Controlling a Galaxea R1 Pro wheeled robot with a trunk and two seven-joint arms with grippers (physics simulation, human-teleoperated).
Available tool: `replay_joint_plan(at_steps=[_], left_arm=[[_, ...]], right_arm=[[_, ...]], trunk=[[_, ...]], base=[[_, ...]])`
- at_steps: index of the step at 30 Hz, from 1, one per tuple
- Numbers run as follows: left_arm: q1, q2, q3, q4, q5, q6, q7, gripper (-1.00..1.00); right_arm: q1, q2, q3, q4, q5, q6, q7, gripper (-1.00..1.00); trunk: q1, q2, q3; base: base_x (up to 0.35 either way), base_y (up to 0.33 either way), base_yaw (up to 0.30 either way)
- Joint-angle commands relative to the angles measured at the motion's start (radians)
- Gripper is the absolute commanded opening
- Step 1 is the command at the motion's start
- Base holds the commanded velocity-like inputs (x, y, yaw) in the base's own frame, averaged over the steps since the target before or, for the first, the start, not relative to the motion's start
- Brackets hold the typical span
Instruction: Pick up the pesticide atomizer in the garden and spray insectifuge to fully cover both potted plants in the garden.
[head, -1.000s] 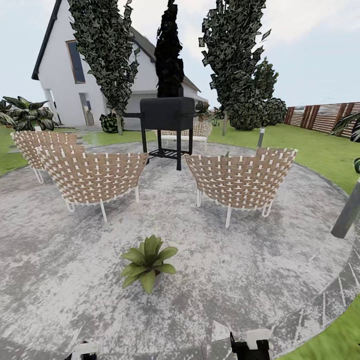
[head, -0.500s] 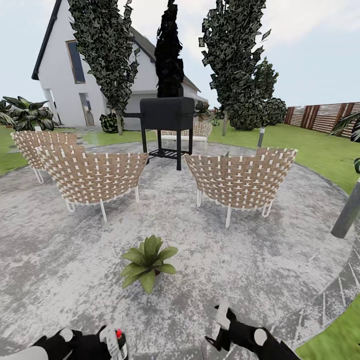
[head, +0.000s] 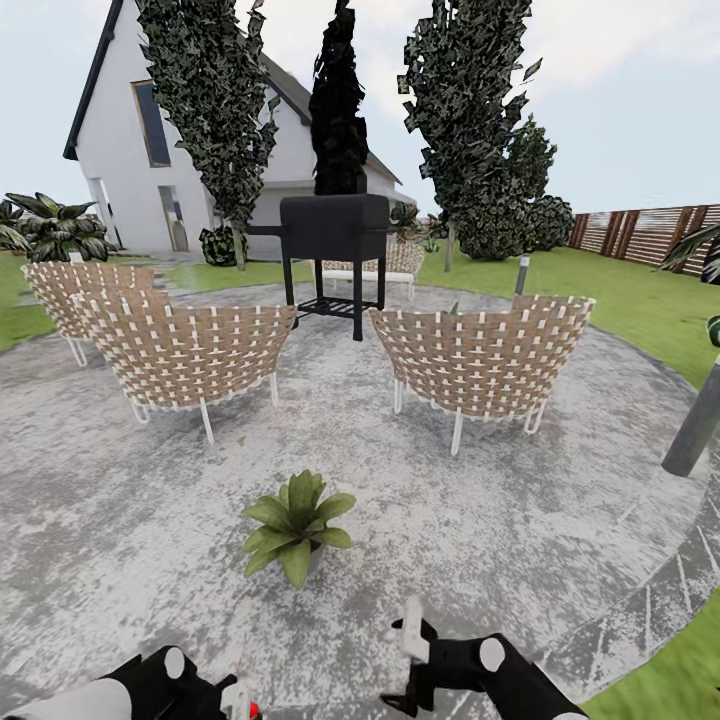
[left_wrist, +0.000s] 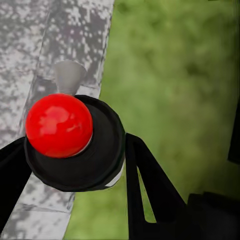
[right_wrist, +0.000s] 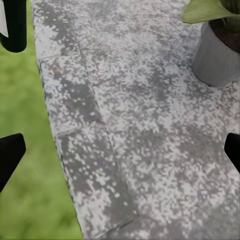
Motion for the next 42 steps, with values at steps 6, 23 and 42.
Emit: replay_joint_plan(at_steps=[6,23,42], left_arm=[[0.000,-0.011,-0.008,-0.035,-0.006,-0.001,-0.002,-1.00],[0.008,-0.042,-0.008,-0.096,-0.008,-0.003,0.004,-1.00],[0.013,-0.077,0.000,-0.166,0.002,-0.006,0.004,-1.00]], right_arm=[[0.000,0.018,-0.001,0.000,0.035,-0.004,0.003,-1.00],[0.000,0.122,-0.001,-0.004,0.098,-0.003,0.031,-1.00],[0.000,0.122,-0.001,-0.036,0.097,-0.003,0.030,-1.00]], trunk=[[0.000,0.000,-0.001],[0.000,0.000,-0.001],[0.000,0.000,-0.001]], base=[[0.000,0.000,0.000],[0.000,0.000,0.000],[0.000,0.000,0.000]])
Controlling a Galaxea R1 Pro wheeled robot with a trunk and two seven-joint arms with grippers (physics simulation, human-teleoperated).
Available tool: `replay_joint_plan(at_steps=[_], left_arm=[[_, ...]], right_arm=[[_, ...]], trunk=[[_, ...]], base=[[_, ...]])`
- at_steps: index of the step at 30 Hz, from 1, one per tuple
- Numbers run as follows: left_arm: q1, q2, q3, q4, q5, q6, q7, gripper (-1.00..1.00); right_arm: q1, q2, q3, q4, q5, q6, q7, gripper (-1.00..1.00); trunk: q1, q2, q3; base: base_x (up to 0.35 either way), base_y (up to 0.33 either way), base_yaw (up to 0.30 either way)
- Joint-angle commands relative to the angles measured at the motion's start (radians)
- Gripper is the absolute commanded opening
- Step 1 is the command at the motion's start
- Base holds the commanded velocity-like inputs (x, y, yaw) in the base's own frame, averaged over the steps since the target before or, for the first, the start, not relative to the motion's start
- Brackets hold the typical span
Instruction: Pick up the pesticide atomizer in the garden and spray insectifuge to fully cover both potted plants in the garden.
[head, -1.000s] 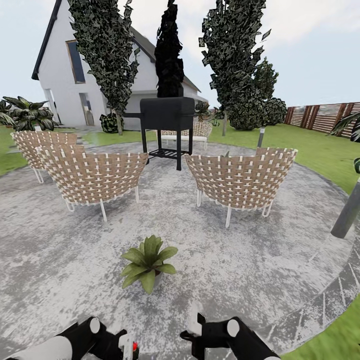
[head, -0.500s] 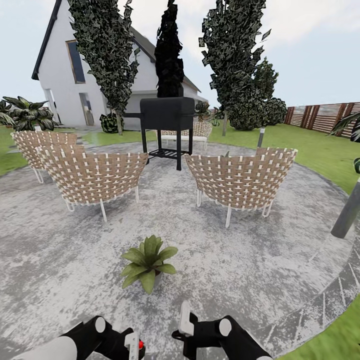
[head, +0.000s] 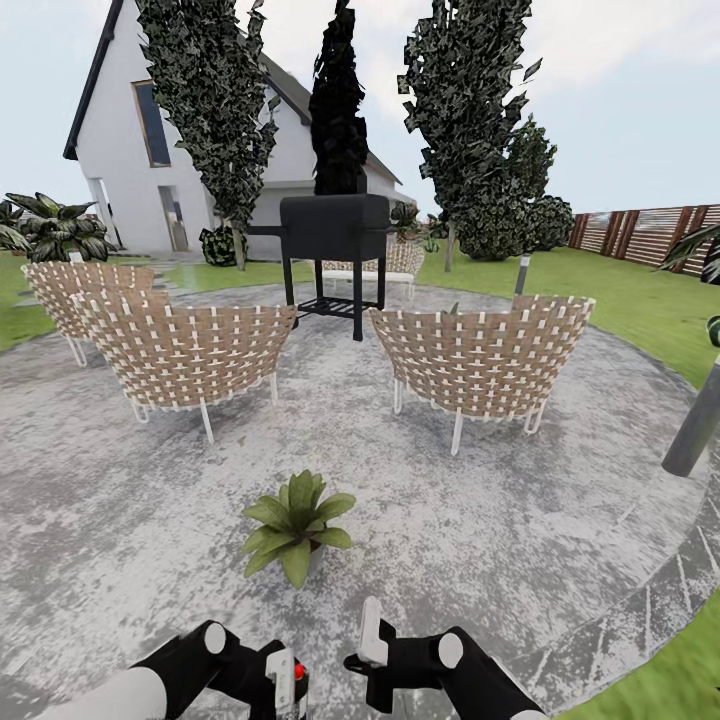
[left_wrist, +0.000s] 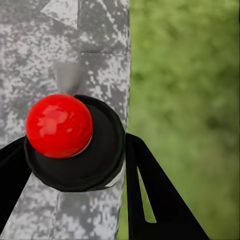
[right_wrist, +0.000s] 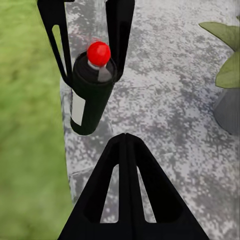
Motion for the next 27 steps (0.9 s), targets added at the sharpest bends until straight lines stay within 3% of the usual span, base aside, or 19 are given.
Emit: replay_joint_plan(at_steps=[1,27], left_arm=[[0.000,-0.005,0.006,-0.004,-0.010,-0.005,-0.003,-1.00],[0.002,-0.096,0.012,-0.006,-0.004,-0.010,0.019,-1.00]], right_arm=[[0.000,0.000,-0.001,-0.002,0.007,-0.004,0.001,-1.00],[0.000,0.000,-0.001,-0.002,0.007,-0.006,0.001,-1.00]], trunk=[[0.000,0.000,-0.001],[0.000,0.000,-0.001]], base=[[0.000,0.000,0.000],[0.000,0.000,0.000]])
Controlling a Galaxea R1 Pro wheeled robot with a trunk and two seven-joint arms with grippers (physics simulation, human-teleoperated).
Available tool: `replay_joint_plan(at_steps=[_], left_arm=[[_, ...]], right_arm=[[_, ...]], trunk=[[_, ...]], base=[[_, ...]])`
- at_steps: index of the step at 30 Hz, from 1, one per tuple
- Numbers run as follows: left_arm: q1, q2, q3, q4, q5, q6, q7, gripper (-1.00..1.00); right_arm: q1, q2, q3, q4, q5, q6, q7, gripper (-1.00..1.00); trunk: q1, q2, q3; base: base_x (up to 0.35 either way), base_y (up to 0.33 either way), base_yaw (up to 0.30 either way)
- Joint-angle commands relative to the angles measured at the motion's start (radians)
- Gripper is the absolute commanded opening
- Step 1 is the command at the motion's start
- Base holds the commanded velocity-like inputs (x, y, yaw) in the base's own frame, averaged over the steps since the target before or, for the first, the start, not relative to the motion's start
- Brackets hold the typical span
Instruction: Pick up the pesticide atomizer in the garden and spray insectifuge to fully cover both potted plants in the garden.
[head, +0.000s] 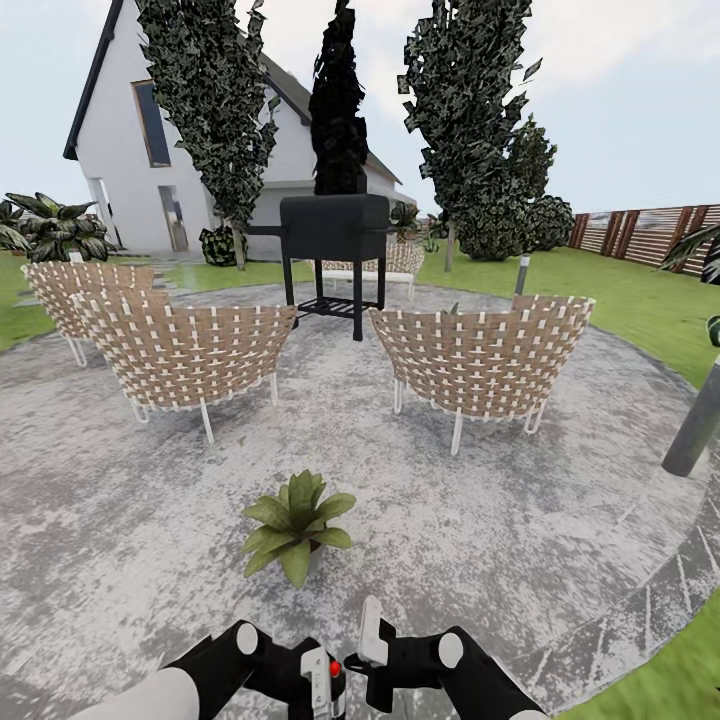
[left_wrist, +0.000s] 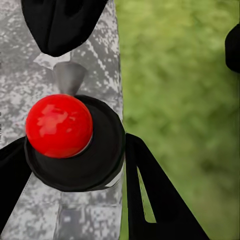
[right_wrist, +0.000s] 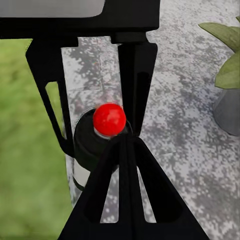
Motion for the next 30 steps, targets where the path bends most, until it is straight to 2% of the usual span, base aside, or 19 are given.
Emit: replay_joint_plan(at_steps=[1,15,19,21,25,30], left_arm=[[0.000,-0.001,0.006,-0.001,-0.010,-0.004,0.005,-1.00],[-0.001,-0.008,0.006,0.000,-0.008,-0.009,0.017,-1.00],[-0.002,0.000,0.008,0.001,-0.011,-0.006,0.017,-1.00],[-0.002,0.014,0.007,0.003,-0.013,-0.003,0.019,-1.00],[-0.002,0.075,0.005,0.004,-0.017,0.004,0.030,-1.00],[-0.002,0.133,0.002,0.002,-0.022,0.004,0.030,-1.00]], right_arm=[[0.000,0.000,-0.001,-0.001,0.007,-0.004,0.001,-1.00],[0.000,0.000,-0.001,-0.001,0.007,-0.004,-0.001,-1.00],[0.000,0.000,-0.001,-0.001,0.007,-0.004,-0.001,-1.00],[0.000,0.000,-0.001,-0.001,0.008,-0.004,-0.001,-1.00],[0.000,0.000,-0.001,-0.002,0.010,-0.004,-0.001,-1.00],[0.000,0.000,0.000,-0.001,0.012,-0.007,-0.002,-1.00]], trunk=[[0.000,0.000,-0.001],[0.000,0.000,-0.001],[0.000,0.000,-0.001],[0.000,0.000,-0.001],[0.000,0.000,-0.001],[0.000,0.000,-0.001]], base=[[0.000,0.000,0.000],[0.000,0.000,0.000],[0.000,0.000,0.000],[0.000,0.000,0.000],[0.000,0.000,0.000],[0.000,0.000,0.000]])
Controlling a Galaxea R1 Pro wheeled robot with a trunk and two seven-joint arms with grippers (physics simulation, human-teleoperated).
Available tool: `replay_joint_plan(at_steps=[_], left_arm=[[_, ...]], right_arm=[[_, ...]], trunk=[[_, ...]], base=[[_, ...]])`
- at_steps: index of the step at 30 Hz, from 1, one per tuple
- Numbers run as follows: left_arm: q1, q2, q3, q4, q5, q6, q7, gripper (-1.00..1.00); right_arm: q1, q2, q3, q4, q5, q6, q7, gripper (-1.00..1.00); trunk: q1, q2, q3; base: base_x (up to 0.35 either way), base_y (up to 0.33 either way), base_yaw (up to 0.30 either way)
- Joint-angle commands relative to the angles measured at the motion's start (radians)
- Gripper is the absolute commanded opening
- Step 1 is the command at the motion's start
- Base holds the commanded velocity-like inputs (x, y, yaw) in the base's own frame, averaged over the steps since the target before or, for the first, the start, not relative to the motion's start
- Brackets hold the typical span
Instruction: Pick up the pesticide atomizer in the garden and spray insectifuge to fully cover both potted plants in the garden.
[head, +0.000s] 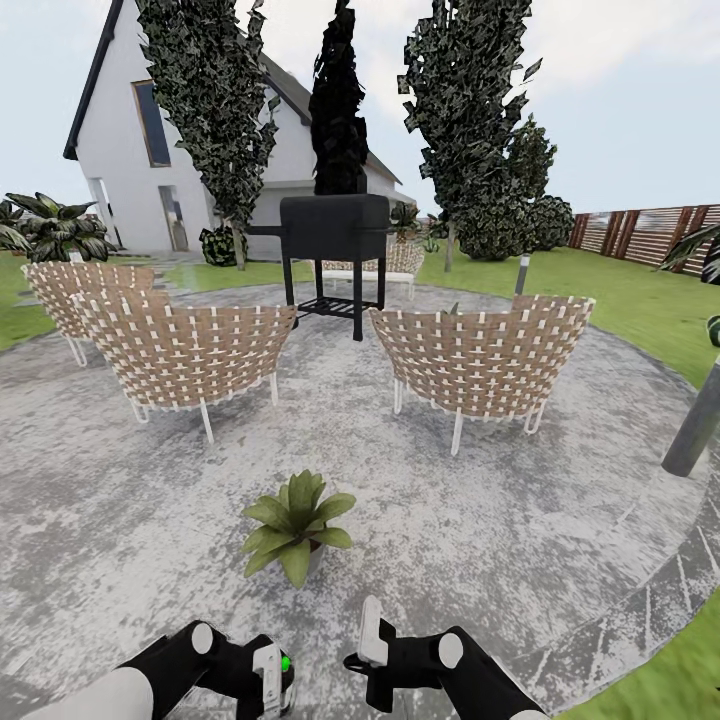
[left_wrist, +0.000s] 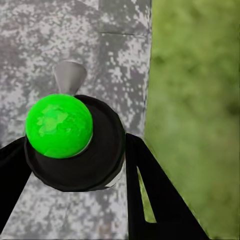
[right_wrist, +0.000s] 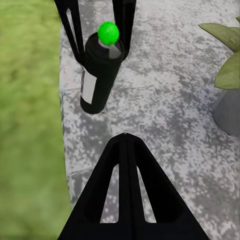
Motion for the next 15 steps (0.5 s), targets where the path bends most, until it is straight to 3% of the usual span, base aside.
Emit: replay_joint_plan(at_steps=[1,6,7,12,15], left_arm=[[-0.001,0.010,0.004,-0.002,-0.009,-0.004,-0.002,-1.00],[0.000,0.041,-0.001,-0.002,-0.010,-0.004,-0.002,-1.00],[0.001,0.055,-0.002,-0.001,-0.011,-0.004,-0.002,-1.00],[0.001,0.128,0.007,0.005,-0.006,-0.003,0.003,-1.00],[0.001,0.143,0.026,0.009,0.006,-0.004,0.076,-1.00]], right_arm=[[-0.001,0.000,0.000,-0.001,0.007,-0.005,0.001,-1.00],[0.000,0.000,-0.002,0.000,0.007,-0.006,-0.002,-1.00],[0.000,0.000,-0.002,0.000,0.007,-0.005,-0.002,1.00],[0.000,0.000,-0.006,0.000,0.007,-0.002,-0.007,1.00],[0.000,0.000,-0.010,0.003,0.007,-0.003,-0.068,1.00]], trunk=[[0.000,0.000,-0.001],[0.000,0.000,-0.001],[0.000,0.000,-0.001],[0.000,0.000,-0.001],[0.000,0.000,-0.001]], base=[[0.000,0.000,0.000],[0.000,0.000,0.000],[0.000,0.000,0.000],[0.000,0.000,0.000],[0.000,0.000,0.000]])
